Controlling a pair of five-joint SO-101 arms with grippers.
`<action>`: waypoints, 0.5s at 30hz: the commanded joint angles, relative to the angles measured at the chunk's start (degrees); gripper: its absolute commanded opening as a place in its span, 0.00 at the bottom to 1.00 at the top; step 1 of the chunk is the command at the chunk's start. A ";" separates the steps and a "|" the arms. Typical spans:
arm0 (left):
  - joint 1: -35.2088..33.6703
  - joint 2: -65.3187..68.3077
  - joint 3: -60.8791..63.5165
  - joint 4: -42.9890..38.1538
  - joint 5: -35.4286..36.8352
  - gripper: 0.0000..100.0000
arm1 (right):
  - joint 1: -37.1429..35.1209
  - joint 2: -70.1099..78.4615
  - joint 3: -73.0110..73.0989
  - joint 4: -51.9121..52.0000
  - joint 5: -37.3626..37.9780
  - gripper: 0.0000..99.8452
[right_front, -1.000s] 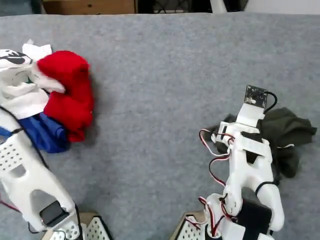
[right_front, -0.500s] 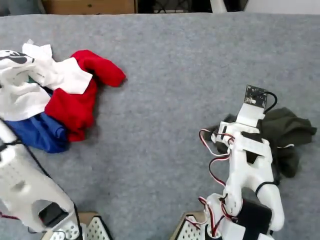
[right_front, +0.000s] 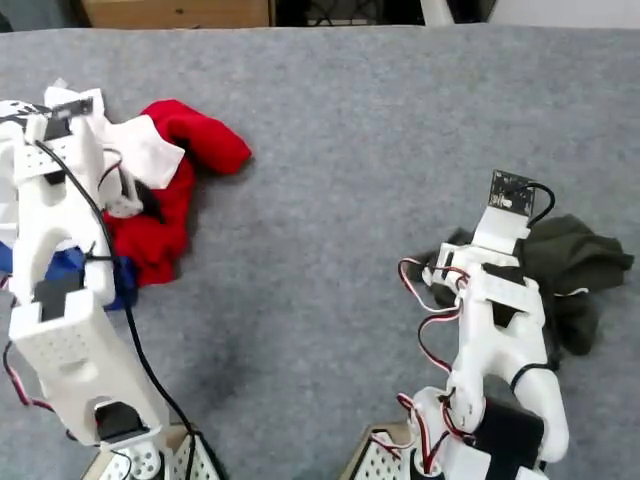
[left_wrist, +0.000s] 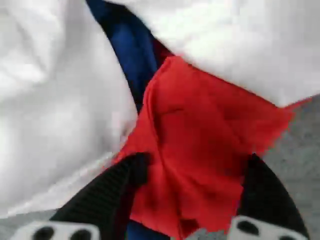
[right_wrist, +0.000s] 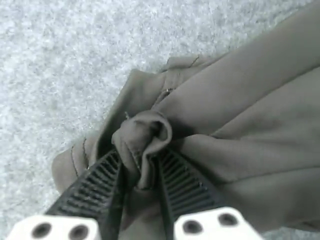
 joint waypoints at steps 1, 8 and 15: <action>-1.27 3.69 -0.84 -1.85 0.18 0.20 | -0.53 0.31 0.84 0.70 -0.62 0.01; -3.74 5.54 -13.49 5.27 0.18 0.03 | -0.53 0.31 0.84 0.70 -0.62 0.01; -11.21 -0.09 -39.34 13.54 0.18 0.03 | -0.53 0.31 0.84 0.79 -0.62 0.01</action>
